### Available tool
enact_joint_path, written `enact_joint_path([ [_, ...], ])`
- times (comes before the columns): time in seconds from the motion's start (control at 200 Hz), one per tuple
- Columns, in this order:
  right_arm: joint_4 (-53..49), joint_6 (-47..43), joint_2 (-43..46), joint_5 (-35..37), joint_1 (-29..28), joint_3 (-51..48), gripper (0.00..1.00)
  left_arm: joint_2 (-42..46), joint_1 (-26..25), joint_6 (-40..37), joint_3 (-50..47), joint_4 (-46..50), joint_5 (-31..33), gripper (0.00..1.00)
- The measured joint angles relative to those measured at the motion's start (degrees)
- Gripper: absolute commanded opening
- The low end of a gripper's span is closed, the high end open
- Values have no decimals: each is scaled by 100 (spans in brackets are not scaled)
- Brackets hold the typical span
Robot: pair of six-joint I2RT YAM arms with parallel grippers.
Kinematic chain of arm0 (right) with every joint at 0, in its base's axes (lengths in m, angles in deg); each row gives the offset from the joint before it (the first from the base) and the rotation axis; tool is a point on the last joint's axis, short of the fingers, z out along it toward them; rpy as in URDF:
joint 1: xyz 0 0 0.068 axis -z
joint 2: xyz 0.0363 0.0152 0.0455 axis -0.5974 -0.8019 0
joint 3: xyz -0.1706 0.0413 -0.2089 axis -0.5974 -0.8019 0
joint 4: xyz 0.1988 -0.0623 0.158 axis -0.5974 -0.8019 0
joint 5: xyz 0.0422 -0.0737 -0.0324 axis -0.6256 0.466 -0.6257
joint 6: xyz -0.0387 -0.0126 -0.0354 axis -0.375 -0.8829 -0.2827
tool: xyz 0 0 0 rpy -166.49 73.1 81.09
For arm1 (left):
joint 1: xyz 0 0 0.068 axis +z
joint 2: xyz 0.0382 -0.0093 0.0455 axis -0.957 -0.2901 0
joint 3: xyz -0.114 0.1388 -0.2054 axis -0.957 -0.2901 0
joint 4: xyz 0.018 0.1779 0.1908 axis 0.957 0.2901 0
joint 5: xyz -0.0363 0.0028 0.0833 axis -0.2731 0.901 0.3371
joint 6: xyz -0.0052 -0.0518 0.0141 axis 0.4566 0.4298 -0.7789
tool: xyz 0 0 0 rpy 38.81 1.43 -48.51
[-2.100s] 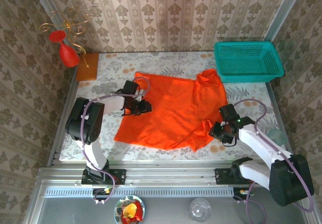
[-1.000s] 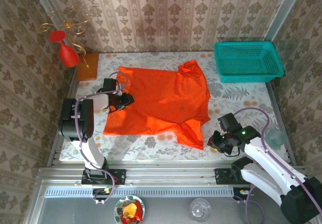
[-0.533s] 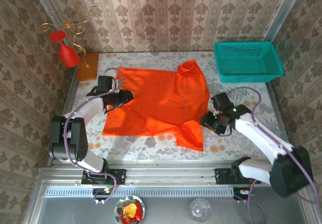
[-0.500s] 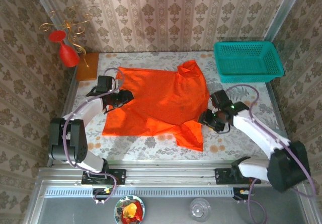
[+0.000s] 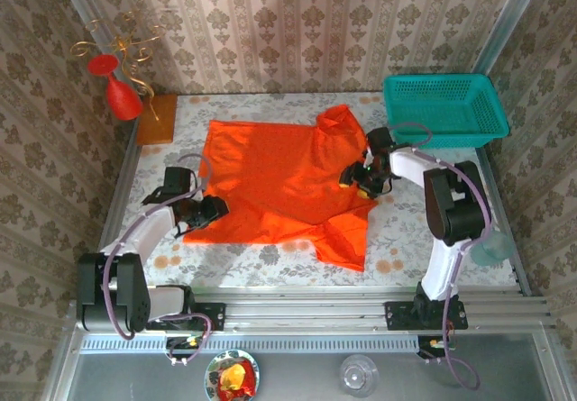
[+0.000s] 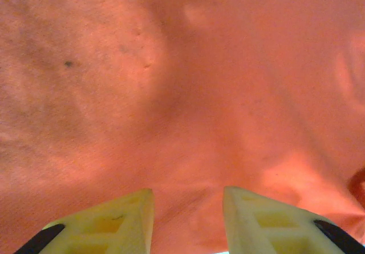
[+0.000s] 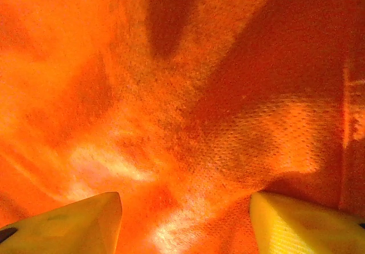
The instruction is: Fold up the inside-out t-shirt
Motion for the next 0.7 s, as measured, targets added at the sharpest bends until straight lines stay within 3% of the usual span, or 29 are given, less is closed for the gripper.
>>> enact_joint_path([
  [0.13, -15, -85, -721, -354, 367, 981, 66, 109, 0, -2, -70, 116, 2, 38],
  [0.255, -254, -282, -1294, -214, 498, 2000, 65, 116, 0, 0, -81, 186, 4, 38],
  [0.355, -533, -424, -1311, -63, 501, 2277, 65, 116, 0, 0, -81, 216, 4, 37],
  [0.485, -787, -535, -789, 2, 420, 2057, 65, 118, -9, 2, -90, 256, 4, 29],
  [0.7, -782, -553, 911, -74, 7, 562, 65, 33, -407, 90, -90, 245, 151, 19],
])
